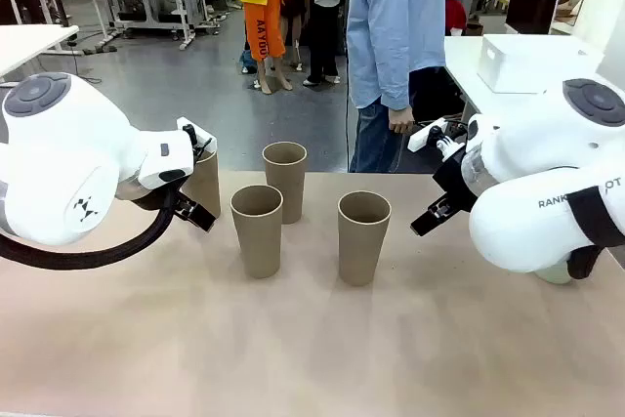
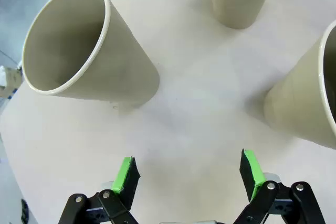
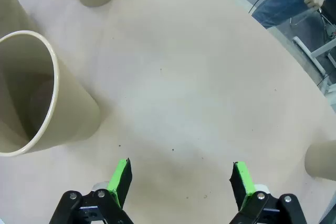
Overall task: Stack the cups and store them in the basket.
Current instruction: Pick up two Reusable plastic cups , one in each hand.
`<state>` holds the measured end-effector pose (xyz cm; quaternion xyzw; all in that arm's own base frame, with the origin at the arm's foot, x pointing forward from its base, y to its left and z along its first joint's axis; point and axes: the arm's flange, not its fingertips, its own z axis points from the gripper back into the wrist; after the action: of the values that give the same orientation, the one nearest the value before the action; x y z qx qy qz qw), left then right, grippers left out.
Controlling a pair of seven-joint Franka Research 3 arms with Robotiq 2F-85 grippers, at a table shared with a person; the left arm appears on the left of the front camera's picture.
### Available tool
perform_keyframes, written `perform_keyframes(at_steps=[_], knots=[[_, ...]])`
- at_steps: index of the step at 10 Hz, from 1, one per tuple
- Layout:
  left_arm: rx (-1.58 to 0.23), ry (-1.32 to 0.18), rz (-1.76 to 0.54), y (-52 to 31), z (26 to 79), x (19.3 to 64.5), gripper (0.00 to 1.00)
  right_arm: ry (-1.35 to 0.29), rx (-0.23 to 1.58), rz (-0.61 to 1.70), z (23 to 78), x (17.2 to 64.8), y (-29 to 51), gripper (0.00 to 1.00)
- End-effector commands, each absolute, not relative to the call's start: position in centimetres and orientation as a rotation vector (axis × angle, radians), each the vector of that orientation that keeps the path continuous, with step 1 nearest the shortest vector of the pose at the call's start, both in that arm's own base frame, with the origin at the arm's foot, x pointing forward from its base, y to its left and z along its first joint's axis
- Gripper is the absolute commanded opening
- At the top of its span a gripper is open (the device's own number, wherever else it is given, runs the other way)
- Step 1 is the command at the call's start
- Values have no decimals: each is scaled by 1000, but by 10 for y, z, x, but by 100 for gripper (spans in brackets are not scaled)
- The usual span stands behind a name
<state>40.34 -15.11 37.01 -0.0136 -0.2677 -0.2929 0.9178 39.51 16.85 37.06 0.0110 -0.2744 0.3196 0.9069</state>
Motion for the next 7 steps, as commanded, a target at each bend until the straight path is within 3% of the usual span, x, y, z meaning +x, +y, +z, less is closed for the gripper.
perform_keyframes(at_steps=[1,7], knots=[[-28,-551,-602,-151,370,403,100,-566,23,660,371,395,168,100],[-28,-551,-602,-151,370,403,100,-566,23,660,371,395,168,100]])
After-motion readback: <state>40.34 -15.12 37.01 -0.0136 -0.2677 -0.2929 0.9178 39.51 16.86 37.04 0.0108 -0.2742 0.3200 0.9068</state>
